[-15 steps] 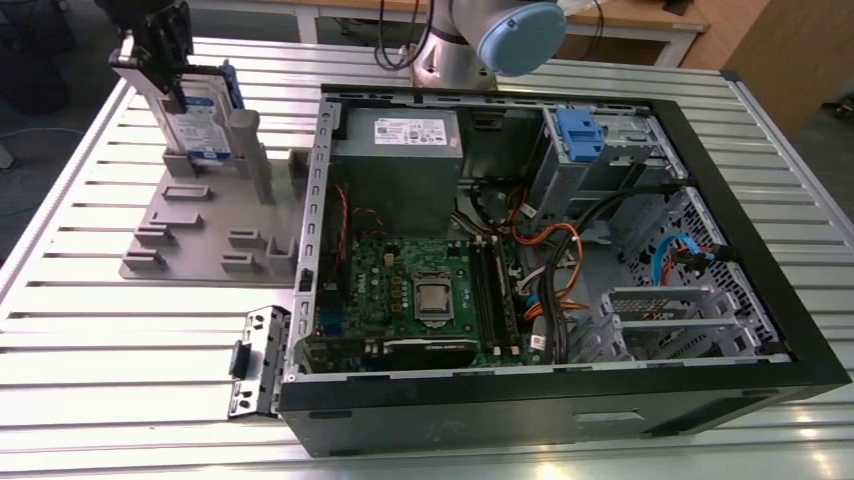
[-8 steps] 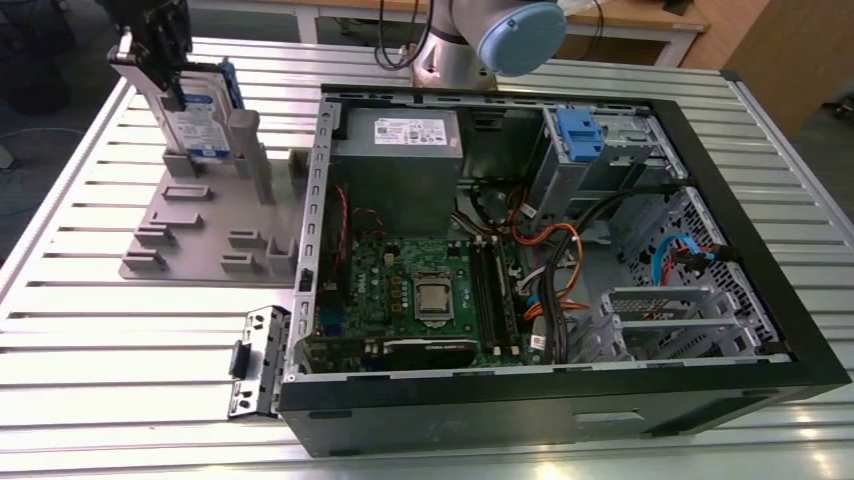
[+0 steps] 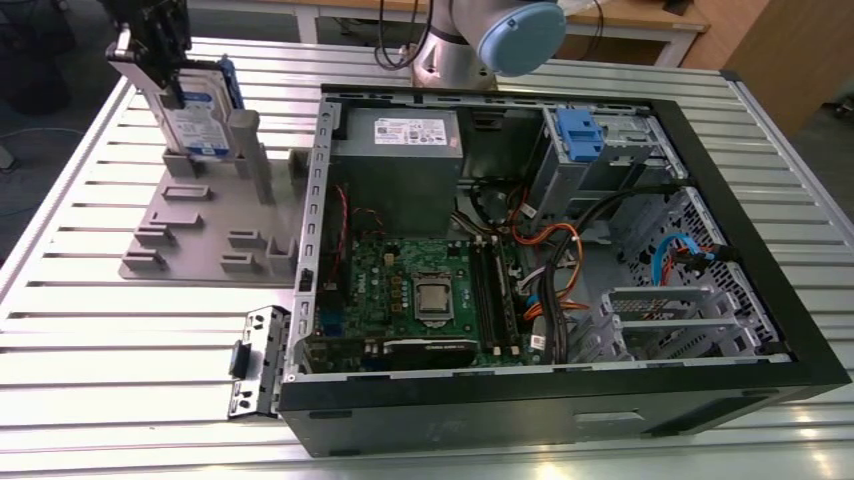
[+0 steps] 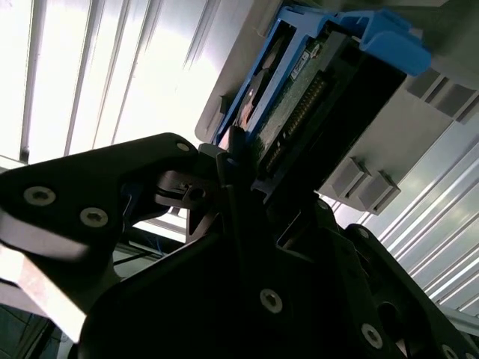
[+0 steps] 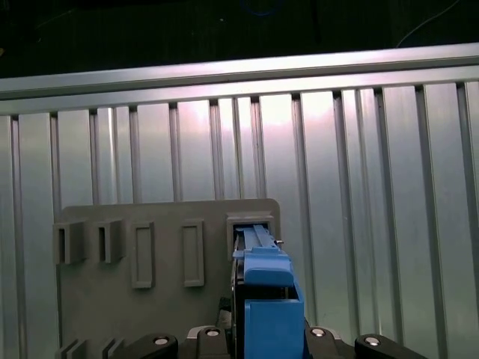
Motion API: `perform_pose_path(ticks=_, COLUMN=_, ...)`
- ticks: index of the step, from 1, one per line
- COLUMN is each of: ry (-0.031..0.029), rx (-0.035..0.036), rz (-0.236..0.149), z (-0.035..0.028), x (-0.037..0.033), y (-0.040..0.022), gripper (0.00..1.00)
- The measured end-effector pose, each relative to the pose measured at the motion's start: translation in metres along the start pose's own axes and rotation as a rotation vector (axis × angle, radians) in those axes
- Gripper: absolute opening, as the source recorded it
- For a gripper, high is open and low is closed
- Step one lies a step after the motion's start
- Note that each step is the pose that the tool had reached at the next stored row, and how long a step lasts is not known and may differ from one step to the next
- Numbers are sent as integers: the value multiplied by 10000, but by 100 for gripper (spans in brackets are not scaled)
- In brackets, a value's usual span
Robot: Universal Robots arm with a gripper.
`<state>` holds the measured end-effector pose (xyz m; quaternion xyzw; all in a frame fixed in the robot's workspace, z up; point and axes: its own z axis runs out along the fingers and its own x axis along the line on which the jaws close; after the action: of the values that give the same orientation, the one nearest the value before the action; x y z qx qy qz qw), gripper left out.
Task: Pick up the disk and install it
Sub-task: 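Pick up the disk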
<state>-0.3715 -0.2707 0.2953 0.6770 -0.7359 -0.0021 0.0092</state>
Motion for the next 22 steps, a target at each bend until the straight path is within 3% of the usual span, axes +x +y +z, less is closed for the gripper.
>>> perform_pose_path(ticks=22, ry=1, rx=-3, rz=0, z=-103, x=1, y=2, gripper=36)
